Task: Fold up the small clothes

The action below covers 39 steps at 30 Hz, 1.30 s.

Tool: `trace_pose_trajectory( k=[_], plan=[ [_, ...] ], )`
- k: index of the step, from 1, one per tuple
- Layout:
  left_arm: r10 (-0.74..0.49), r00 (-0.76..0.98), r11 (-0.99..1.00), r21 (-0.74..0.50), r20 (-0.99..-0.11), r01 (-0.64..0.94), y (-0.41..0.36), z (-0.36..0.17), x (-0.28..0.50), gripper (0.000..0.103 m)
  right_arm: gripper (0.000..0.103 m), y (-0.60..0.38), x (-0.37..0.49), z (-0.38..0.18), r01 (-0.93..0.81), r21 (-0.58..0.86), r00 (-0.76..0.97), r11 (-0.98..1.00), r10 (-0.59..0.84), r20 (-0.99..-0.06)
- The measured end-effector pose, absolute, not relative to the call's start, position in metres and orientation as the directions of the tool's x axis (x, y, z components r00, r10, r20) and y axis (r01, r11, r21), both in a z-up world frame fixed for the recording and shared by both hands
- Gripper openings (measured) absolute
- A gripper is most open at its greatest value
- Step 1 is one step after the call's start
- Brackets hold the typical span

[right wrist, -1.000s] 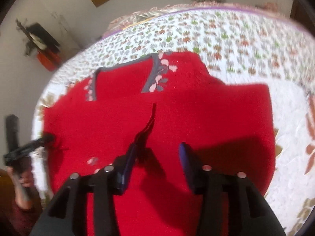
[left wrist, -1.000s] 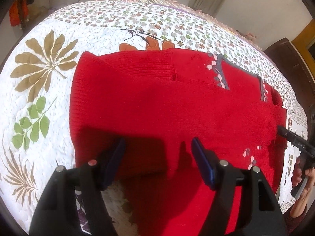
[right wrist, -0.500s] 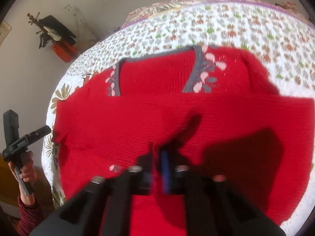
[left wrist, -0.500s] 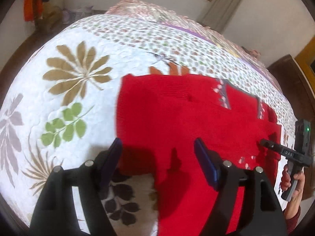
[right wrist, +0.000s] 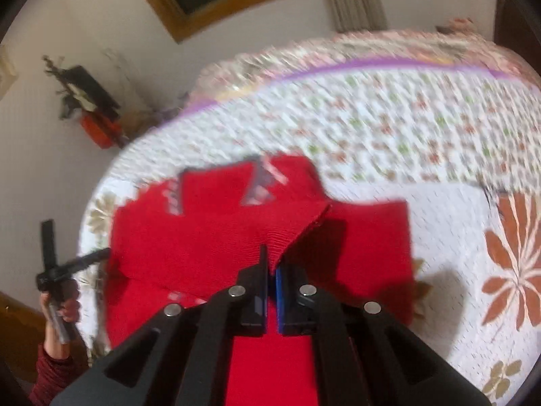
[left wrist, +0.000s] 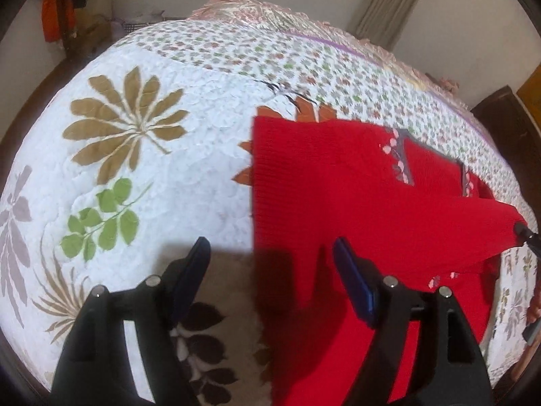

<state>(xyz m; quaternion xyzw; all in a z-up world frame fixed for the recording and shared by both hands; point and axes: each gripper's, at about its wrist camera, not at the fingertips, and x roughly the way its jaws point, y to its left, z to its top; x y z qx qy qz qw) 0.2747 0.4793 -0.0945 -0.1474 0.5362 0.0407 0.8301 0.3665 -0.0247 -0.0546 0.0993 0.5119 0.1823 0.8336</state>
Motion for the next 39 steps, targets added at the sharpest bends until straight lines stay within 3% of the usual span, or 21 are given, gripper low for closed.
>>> trace_pose_trajectory(
  k=[3, 7, 11, 16, 24, 27, 32, 34, 39],
  plan=[
    [-0.001, 0.364, 0.967, -0.094, -0.931, -0.238, 0.468, -0.114, 0.287, 0.075, 0.017, -0.024, 0.372, -0.09, -0.174, 0.262, 0.334, 0.949, 0.307, -0.891],
    [0.055, 0.358, 0.977, -0.024, -0.932, -0.213, 0.458, -0.115, 0.288, 0.075, 0.018, -0.031, 0.364, -0.096, -0.178, 0.227, 0.343, 0.958, 0.276, -0.898],
    [-0.059, 0.417, 0.966, -0.158, -0.907, -0.206, 0.457, -0.085, 0.276, 0.075, 0.027, -0.038, 0.352, -0.058, -0.193, 0.222, 0.447, 0.956, 0.287, -0.847],
    [-0.205, 0.468, 0.954, -0.283, -0.86, -0.102, 0.427, -0.06, 0.28, 0.075, 0.031, -0.001, 0.347, -0.051, -0.299, 0.248, 0.41, 0.921, 0.359, -0.839],
    [-0.224, 0.338, 0.949, -0.283, -0.914, -0.138, 0.421, -0.119, 0.292, 0.072, 0.031, 0.004, 0.357, -0.113, -0.229, 0.255, 0.317, 0.94, 0.319, -0.893],
    [-0.251, 0.346, 0.94, -0.313, -0.904, -0.137, 0.425, -0.127, 0.291, 0.072, 0.031, -0.002, 0.357, -0.119, -0.211, 0.305, 0.319, 0.928, 0.361, -0.876],
    [-0.185, 0.336, 0.962, -0.24, -0.924, -0.132, 0.411, -0.125, 0.295, 0.075, 0.032, 0.004, 0.347, -0.108, -0.209, 0.239, 0.339, 0.948, 0.3, -0.892],
    [-0.167, 0.34, 0.964, -0.225, -0.925, -0.139, 0.407, -0.115, 0.289, 0.075, 0.047, -0.001, 0.329, -0.089, -0.208, 0.269, 0.362, 0.94, 0.33, -0.872],
    [-0.209, 0.38, 0.961, -0.26, -0.901, -0.089, 0.413, -0.079, 0.216, 0.08, 0.059, -0.019, 0.247, -0.056, -0.307, 0.242, 0.389, 0.921, 0.353, -0.851]
  ],
)
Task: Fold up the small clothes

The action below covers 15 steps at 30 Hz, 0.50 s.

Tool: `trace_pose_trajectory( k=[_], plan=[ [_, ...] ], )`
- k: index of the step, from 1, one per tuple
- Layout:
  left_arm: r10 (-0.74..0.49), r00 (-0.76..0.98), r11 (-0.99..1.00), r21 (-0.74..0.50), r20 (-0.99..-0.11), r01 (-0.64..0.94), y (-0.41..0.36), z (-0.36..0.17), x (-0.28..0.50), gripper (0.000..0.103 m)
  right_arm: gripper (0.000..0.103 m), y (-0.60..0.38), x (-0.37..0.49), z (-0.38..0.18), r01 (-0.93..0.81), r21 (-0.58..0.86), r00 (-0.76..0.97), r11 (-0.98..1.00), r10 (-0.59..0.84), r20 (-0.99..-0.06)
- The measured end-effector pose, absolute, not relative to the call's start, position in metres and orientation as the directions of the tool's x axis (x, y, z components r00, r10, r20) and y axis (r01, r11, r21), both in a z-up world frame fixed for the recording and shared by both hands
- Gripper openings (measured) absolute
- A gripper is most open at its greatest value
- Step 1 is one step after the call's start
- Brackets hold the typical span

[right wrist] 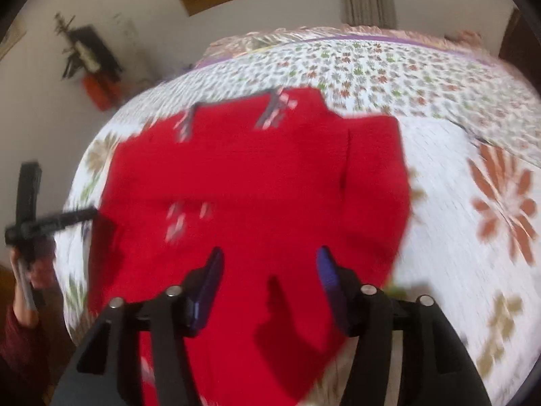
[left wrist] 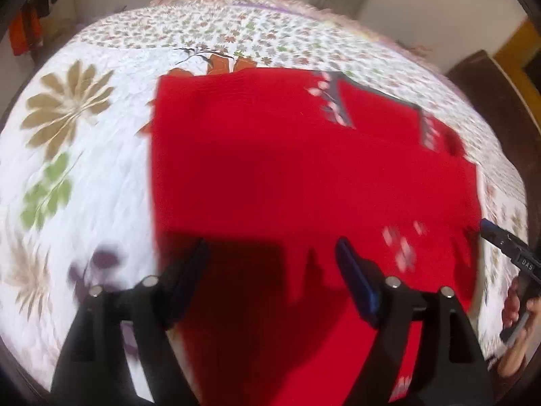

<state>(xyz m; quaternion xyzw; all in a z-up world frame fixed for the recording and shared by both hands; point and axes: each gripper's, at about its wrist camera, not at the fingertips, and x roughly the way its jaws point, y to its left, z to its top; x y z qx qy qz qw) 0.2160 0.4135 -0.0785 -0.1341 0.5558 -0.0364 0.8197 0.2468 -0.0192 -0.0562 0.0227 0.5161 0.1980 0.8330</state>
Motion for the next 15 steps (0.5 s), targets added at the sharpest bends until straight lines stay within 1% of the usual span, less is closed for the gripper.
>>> trace_pose_trajectory(
  k=[2, 5, 8, 12, 15],
  plan=[
    [-0.203, 0.369, 0.964, -0.252, -0.907, -0.088, 0.42, -0.08, 0.18, 0.081, 0.059, -0.027, 0.212, -0.061, -0.324, 0.251, 0.359, 0.912, 0.364, -0.859],
    [-0.19, 0.327, 0.966, -0.236, -0.926, -0.104, 0.432, -0.095, 0.121, 0.081, 0.059, -0.04, 0.159, -0.076, -0.326, 0.306, 0.293, 0.894, 0.403, -0.867],
    [-0.184, 0.285, 0.97, -0.22, -0.941, -0.101, 0.433, -0.112, 0.074, 0.081, 0.059, -0.044, 0.106, -0.09, -0.343, 0.289, 0.266, 0.894, 0.388, -0.882],
    [-0.186, 0.257, 0.971, -0.217, -0.948, -0.097, 0.432, -0.128, 0.032, 0.081, 0.06, -0.047, 0.058, -0.103, -0.336, 0.267, 0.268, 0.903, 0.364, -0.892],
    [-0.186, 0.249, 0.973, -0.214, -0.951, -0.09, 0.429, -0.14, 0.01, 0.081, 0.061, -0.04, 0.04, -0.114, -0.33, 0.272, 0.25, 0.904, 0.361, -0.898]
  ],
)
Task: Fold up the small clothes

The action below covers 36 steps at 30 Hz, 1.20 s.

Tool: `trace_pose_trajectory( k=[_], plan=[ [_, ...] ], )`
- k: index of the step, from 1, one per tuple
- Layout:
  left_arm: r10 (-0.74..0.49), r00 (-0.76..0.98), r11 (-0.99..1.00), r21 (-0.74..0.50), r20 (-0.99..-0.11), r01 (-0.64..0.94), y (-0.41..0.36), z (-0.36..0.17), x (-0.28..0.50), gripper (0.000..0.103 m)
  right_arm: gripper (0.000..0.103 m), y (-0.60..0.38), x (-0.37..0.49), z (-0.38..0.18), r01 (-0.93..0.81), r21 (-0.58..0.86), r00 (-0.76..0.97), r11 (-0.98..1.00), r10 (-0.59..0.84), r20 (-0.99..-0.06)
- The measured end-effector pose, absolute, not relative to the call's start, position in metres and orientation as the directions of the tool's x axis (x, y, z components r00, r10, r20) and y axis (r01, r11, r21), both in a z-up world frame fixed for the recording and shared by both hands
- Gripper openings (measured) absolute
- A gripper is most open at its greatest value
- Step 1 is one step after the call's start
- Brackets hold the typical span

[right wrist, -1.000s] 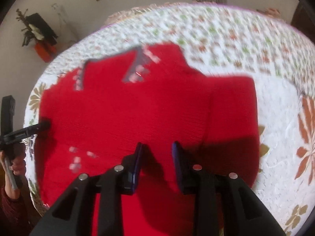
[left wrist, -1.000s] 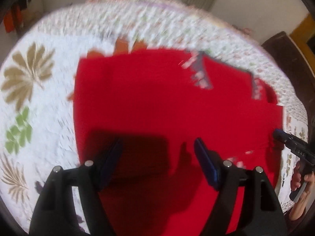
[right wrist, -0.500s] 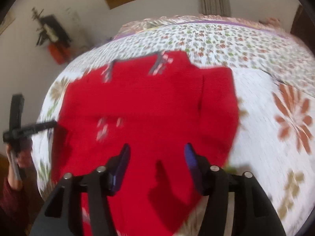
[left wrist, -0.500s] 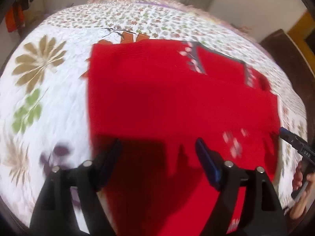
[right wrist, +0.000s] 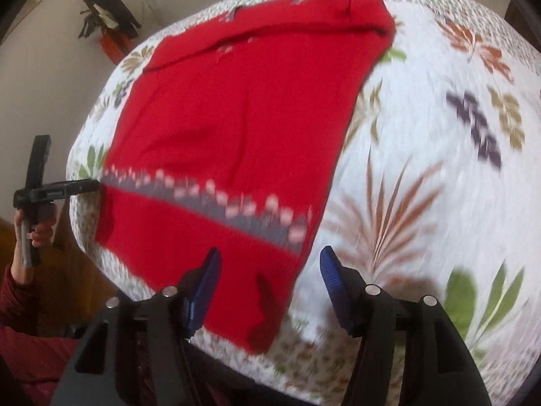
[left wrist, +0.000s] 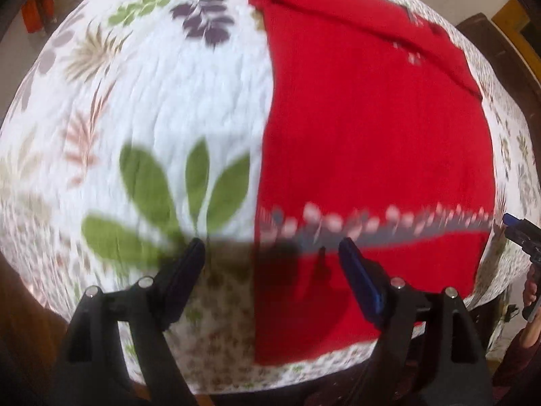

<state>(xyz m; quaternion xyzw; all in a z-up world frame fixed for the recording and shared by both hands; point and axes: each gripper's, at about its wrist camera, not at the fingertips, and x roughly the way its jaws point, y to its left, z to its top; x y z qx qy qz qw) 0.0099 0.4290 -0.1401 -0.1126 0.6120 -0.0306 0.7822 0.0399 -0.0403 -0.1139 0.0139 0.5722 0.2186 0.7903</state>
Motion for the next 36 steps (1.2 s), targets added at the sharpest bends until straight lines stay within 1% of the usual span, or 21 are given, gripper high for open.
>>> trace_pose_trajectory(
  k=[8, 11, 13, 15, 19, 23, 24, 26, 29, 32, 33, 34, 35, 36],
  plan=[
    [-0.242, 0.23, 0.957, -0.272, -0.943, -0.105, 0.425, -0.161, -0.015, 0.081, 0.063, -0.043, 0.014, -0.146, -0.273, 0.323, 0.19, 0.906, 0.38, -0.905],
    [-0.235, 0.229, 0.959, -0.264, -0.945, -0.107, 0.425, -0.168, -0.023, 0.081, 0.064, -0.043, 0.007, -0.157, -0.268, 0.328, 0.171, 0.906, 0.38, -0.909],
    [-0.235, 0.233, 0.96, -0.263, -0.944, -0.099, 0.424, -0.17, -0.029, 0.084, 0.064, -0.043, 0.005, -0.166, -0.253, 0.345, 0.15, 0.904, 0.389, -0.909],
    [-0.23, 0.236, 0.962, -0.257, -0.944, -0.091, 0.42, -0.171, -0.031, 0.085, 0.065, -0.041, 0.003, -0.172, -0.247, 0.353, 0.144, 0.902, 0.394, -0.908],
    [-0.276, 0.222, 0.951, -0.3, -0.935, -0.082, 0.404, -0.176, -0.028, 0.085, 0.067, -0.038, 0.001, -0.173, -0.25, 0.349, 0.154, 0.903, 0.394, -0.906],
    [-0.278, 0.226, 0.951, -0.301, -0.934, -0.074, 0.397, -0.179, -0.028, 0.085, 0.067, -0.033, 0.0, -0.174, -0.259, 0.357, 0.159, 0.897, 0.405, -0.9],
    [-0.287, 0.225, 0.948, -0.31, -0.931, -0.073, 0.395, -0.179, -0.028, 0.085, 0.067, -0.033, 0.0, -0.174, -0.259, 0.362, 0.159, 0.896, 0.409, -0.899],
    [-0.296, 0.221, 0.946, -0.317, -0.929, -0.068, 0.386, -0.181, -0.03, 0.08, 0.066, -0.031, 0.0, -0.176, -0.263, 0.369, 0.163, 0.891, 0.418, -0.894],
    [-0.27, 0.221, 0.956, -0.289, -0.937, -0.059, 0.367, -0.184, -0.029, 0.072, 0.057, -0.031, -0.002, -0.177, -0.264, 0.377, 0.17, 0.888, 0.428, -0.888],
    [-0.257, 0.23, 0.96, -0.276, -0.939, -0.054, 0.353, -0.184, -0.032, 0.063, 0.043, -0.032, -0.004, -0.179, -0.267, 0.396, 0.168, 0.879, 0.447, -0.878],
    [-0.257, 0.233, 0.959, -0.277, -0.938, -0.056, 0.35, -0.183, -0.032, 0.056, 0.037, -0.031, -0.005, -0.178, -0.268, 0.406, 0.166, 0.874, 0.457, -0.874],
    [-0.253, 0.237, 0.96, -0.275, -0.938, -0.063, 0.348, -0.182, -0.033, 0.051, 0.034, -0.032, -0.005, -0.178, -0.271, 0.405, 0.169, 0.873, 0.458, -0.873],
    [-0.253, 0.24, 0.959, -0.276, -0.937, -0.068, 0.352, -0.183, -0.036, 0.049, 0.031, -0.031, -0.006, -0.177, -0.28, 0.401, 0.173, 0.872, 0.457, -0.872],
    [-0.259, 0.243, 0.956, -0.285, -0.935, -0.074, 0.355, -0.183, -0.04, 0.042, 0.026, -0.031, -0.006, -0.176, -0.283, 0.403, 0.176, 0.87, 0.46, -0.87]
  ],
)
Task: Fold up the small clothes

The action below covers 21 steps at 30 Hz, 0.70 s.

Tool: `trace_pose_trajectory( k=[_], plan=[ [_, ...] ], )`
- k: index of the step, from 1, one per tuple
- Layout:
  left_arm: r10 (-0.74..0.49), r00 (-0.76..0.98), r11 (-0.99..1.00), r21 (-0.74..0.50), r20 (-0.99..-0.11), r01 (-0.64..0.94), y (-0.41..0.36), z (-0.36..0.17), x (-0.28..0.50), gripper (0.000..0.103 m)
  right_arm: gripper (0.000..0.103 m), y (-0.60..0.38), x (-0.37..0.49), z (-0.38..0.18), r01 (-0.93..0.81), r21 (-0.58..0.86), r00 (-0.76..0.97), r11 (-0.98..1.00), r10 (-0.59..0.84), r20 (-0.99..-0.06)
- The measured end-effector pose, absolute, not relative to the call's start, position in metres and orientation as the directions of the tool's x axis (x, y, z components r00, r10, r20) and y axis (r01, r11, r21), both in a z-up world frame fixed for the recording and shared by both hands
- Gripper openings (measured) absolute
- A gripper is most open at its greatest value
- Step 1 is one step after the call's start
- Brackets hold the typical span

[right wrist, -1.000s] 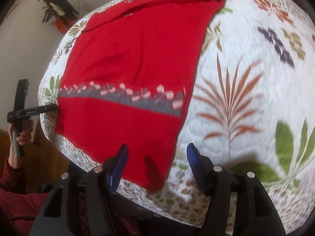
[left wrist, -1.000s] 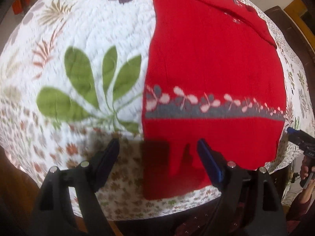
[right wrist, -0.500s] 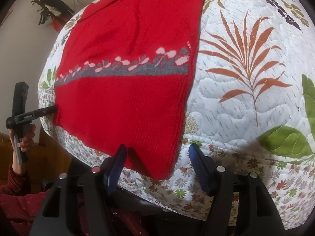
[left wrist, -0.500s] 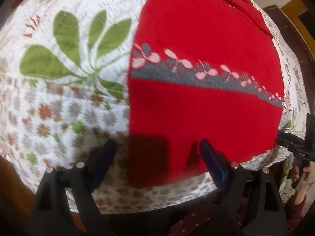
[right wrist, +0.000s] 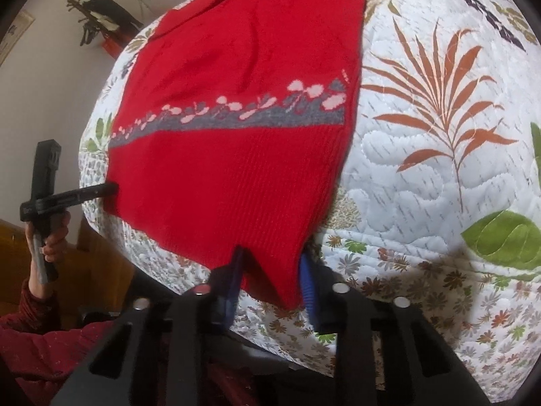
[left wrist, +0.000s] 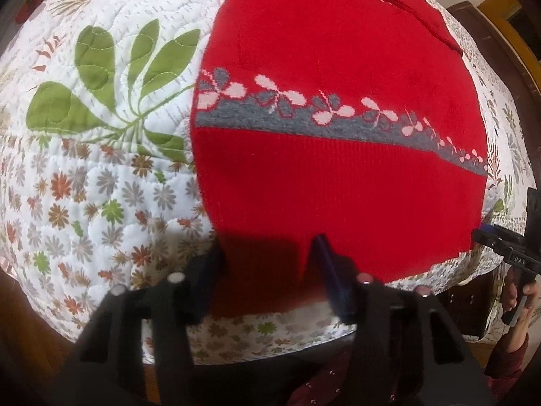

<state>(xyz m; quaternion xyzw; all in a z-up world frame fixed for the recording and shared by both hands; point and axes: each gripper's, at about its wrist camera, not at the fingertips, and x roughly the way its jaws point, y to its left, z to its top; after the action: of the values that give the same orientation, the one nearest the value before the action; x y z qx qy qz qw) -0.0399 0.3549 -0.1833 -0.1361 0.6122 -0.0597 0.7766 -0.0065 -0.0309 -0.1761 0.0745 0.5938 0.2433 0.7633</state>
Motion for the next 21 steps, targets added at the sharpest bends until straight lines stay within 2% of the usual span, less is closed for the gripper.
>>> trace_pose_trajectory(
  k=[3, 4, 6, 16, 21],
  plan=[
    [-0.293, 0.245, 0.942, -0.322, -0.924, -0.089, 0.37, -0.181, -0.048, 0.021, 0.008, -0.032, -0.009, -0.172, -0.283, 0.431, 0.182, 0.857, 0.489, -0.853],
    [-0.31, 0.246, 0.935, -0.342, -0.918, -0.096, 0.373, -0.18, -0.05, 0.014, 0.007, -0.033, -0.009, -0.171, -0.282, 0.446, 0.182, 0.849, 0.504, -0.844],
    [-0.342, 0.256, 0.918, -0.379, -0.904, -0.114, 0.377, -0.177, -0.053, 0.009, 0.007, -0.036, -0.01, -0.166, -0.28, 0.49, 0.186, 0.826, 0.547, -0.816],
    [-0.364, 0.32, 0.897, -0.422, -0.875, -0.133, 0.4, -0.163, -0.066, 0.007, 0.007, -0.05, -0.013, -0.145, -0.28, 0.564, 0.222, 0.777, 0.624, -0.749],
    [-0.384, 0.387, 0.884, -0.455, -0.838, -0.109, 0.409, -0.136, -0.055, 0.007, 0.006, -0.056, 0.001, -0.127, -0.278, 0.623, 0.244, 0.731, 0.681, -0.69]
  ],
)
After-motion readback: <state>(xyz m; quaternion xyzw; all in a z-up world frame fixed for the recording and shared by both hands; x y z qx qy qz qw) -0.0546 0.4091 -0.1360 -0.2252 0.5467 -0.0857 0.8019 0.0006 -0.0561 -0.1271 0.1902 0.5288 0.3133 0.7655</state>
